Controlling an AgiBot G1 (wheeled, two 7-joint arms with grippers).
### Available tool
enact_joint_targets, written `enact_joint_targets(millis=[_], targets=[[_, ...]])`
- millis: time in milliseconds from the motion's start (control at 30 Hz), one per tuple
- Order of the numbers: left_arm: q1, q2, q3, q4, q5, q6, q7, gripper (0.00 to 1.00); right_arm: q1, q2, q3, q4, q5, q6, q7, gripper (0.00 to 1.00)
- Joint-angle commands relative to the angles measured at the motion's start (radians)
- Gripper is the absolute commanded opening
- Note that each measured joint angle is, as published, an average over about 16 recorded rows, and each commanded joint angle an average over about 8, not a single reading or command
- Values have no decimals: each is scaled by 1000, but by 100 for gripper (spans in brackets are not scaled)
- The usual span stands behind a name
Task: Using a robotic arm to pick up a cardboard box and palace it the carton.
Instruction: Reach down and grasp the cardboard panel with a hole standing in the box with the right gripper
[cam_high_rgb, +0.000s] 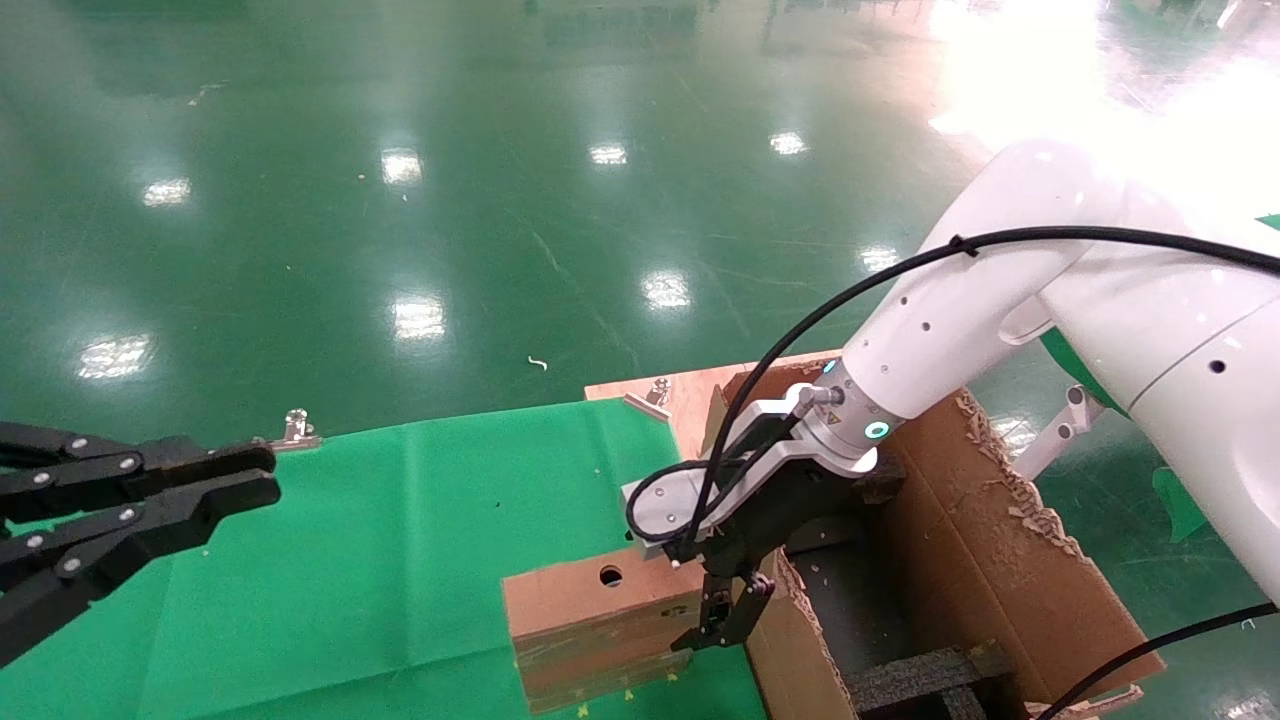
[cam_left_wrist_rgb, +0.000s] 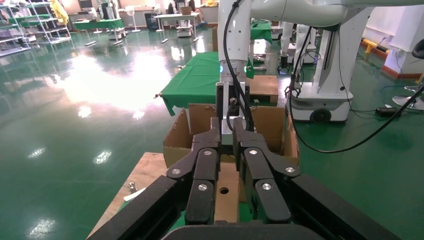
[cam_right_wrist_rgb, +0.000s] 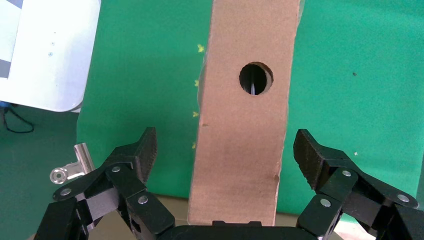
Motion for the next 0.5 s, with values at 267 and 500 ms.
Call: enact_joint_targets(millis=[267,500], targets=[[0,0,0,0,0,0,0,100,-2,3,4,5,1,0,2,0],[0,0,0,0,0,0,0,100,-5,5,8,10,1,-1,5,0]])
